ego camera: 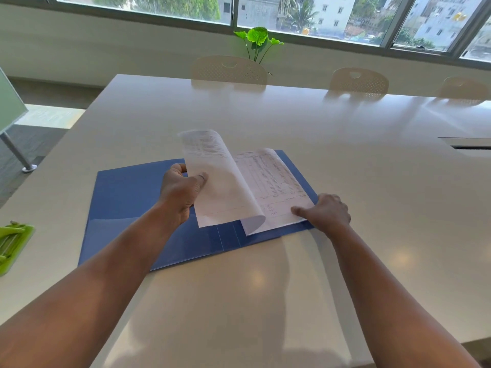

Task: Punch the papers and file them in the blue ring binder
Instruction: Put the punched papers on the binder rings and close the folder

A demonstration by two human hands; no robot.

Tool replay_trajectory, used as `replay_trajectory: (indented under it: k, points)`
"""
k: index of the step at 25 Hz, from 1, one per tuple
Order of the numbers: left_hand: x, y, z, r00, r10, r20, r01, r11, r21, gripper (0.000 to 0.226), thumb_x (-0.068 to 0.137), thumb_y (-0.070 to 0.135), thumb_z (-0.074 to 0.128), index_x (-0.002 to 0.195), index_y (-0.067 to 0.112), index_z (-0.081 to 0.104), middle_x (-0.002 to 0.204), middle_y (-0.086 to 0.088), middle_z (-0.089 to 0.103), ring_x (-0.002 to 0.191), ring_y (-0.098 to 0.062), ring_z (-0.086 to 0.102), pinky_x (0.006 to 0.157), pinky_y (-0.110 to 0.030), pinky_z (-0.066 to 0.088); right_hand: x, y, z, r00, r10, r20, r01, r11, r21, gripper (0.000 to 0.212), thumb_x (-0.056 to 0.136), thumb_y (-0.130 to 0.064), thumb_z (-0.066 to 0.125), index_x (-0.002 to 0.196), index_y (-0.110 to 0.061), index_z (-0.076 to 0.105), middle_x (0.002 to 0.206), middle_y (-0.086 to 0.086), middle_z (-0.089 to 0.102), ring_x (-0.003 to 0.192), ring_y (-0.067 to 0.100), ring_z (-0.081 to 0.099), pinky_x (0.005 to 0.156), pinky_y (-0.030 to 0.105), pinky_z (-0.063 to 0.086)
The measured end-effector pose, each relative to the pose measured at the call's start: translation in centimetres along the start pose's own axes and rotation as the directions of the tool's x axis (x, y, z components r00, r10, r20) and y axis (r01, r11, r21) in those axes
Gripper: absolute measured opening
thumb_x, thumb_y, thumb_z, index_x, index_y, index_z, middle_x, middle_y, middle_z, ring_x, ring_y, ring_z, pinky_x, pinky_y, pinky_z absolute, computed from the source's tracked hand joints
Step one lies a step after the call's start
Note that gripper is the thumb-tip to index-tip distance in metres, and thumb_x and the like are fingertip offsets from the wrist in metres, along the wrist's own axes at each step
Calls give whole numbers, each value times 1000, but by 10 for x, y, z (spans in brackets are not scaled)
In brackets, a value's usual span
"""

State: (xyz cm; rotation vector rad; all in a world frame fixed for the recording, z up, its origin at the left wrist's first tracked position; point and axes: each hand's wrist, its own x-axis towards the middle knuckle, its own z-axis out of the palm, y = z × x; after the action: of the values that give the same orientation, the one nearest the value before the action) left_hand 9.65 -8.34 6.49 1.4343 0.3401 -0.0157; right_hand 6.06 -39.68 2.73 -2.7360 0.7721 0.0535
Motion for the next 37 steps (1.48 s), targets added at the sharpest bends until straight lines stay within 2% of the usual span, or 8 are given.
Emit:
replay_trajectory:
  k: [7, 11, 18, 21, 24, 27, 31, 37]
  points:
    - [-1, 0, 1, 999, 26, -20, -25, 999, 29, 76, 89, 2, 70, 149, 27, 31, 120, -5, 66, 100, -27, 70, 82, -49, 62, 8, 2, 9, 1000, -3, -11, 5, 989, 148, 57, 64, -58, 86, 96, -18, 61, 114, 9, 61, 104, 30, 59, 83, 39, 50]
    - [-4, 0, -2, 998, 61, 16, -63, 994, 85, 93, 91, 0, 64, 156, 36, 8, 108, -10, 65, 92, -26, 70, 63, -35, 58, 2, -1, 5, 999, 37, -4, -34, 963, 267, 51, 63, -48, 91, 92, -22, 59, 110, 3, 61, 101, 26, 59, 90, 47, 53]
    - [-7, 2, -2, 997, 75, 10, -75, 990, 122, 83, 93, 0, 63, 154, 33, 19, 99, -4, 64, 92, -24, 68, 67, -36, 57, 3, 0, 1, 999, 42, 24, -47, 942, 333, 57, 63, -34, 94, 102, -10, 60, 108, 6, 62, 101, 26, 57, 84, 40, 52]
    - [-11, -1, -3, 995, 99, 23, -101, 984, 144, 78, 93, 0, 63, 150, 37, 24, 99, -6, 64, 88, -23, 68, 64, -35, 57, 1, -2, -5, 998, 43, -49, -19, 906, 422, 47, 73, -18, 89, 112, -6, 65, 109, 9, 66, 103, 27, 60, 91, 41, 53]
    - [-9, -3, -2, 990, 138, 31, -141, 968, 207, 56, 91, 3, 64, 133, 37, 48, 108, -9, 67, 92, -26, 69, 70, -41, 62, -6, -8, -13, 993, 13, -120, 55, 839, 541, 23, 76, -18, 84, 96, -11, 75, 95, 4, 73, 94, 24, 68, 84, 39, 57]
    - [-9, -1, 4, 989, 132, 67, -142, 972, 188, 24, 93, 4, 65, 101, 26, 70, 111, -3, 70, 90, -21, 70, 80, -42, 63, -25, -30, -30, 985, -96, -145, 167, 753, 636, 15, 83, -27, 77, 72, -17, 75, 71, 0, 72, 71, 17, 67, 69, 33, 53]
    - [-9, 1, 15, 985, 81, 151, -105, 982, 156, 10, 94, 11, 68, 89, 17, 75, 95, -4, 73, 85, -21, 68, 75, -35, 59, -57, -65, -51, 936, -343, -79, 301, 667, 681, 18, 90, -26, 72, 76, -17, 80, 74, 3, 76, 66, 14, 64, 69, 39, 57]
    - [-18, 10, 27, 965, -18, 263, 22, 1000, -14, 26, 96, 27, 69, 84, 5, 73, 99, -17, 76, 87, -27, 72, 88, -44, 60, -82, -91, -45, 862, -501, 84, 325, 672, 665, 9, 89, -23, 78, 85, -15, 81, 79, 3, 76, 71, 15, 60, 71, 37, 57]
